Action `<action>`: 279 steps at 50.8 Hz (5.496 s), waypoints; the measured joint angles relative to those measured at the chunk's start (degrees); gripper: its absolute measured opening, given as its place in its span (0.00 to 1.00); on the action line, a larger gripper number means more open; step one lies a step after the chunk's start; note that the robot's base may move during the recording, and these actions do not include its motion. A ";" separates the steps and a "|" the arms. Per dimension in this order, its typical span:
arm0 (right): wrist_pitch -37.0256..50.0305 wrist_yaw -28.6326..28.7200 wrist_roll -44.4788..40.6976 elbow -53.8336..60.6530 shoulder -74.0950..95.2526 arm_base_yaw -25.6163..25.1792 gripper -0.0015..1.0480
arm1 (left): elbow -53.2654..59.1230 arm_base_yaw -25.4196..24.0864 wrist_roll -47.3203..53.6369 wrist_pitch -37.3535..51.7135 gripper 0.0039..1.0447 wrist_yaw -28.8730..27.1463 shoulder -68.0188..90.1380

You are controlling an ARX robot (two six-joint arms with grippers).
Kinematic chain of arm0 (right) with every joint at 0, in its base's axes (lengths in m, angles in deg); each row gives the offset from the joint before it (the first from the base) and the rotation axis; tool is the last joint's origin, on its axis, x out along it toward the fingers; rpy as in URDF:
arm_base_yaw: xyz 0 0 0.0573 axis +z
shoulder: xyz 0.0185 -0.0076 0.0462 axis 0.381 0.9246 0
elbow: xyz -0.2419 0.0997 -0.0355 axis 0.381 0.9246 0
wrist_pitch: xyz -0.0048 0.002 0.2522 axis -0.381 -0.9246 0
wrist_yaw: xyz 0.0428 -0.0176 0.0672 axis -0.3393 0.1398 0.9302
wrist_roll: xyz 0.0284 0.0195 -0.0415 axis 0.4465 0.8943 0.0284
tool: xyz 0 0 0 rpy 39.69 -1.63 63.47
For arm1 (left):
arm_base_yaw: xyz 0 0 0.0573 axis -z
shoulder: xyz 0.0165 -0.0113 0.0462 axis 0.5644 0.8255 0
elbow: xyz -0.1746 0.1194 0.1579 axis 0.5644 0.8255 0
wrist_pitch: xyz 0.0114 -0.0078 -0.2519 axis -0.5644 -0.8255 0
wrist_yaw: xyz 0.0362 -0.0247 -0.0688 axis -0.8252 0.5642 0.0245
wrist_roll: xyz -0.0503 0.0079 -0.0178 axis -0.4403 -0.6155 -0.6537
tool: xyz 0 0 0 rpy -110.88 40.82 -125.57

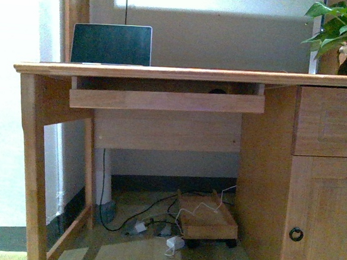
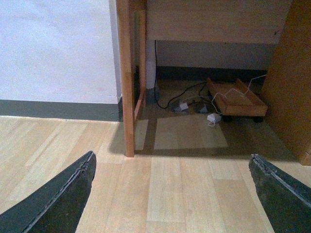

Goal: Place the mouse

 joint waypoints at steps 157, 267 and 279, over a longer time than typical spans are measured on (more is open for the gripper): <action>-0.02 0.00 0.04 0.00 -0.02 0.00 0.93 | 0.00 0.00 0.00 0.00 0.93 0.00 -0.09; 0.00 0.00 0.13 0.02 -0.02 0.00 0.93 | -58.47 -4.74 75.60 48.11 0.93 33.44 120.83; 0.00 0.00 0.13 0.00 -0.02 0.00 0.93 | -62.29 -5.25 82.62 45.16 0.93 36.04 125.20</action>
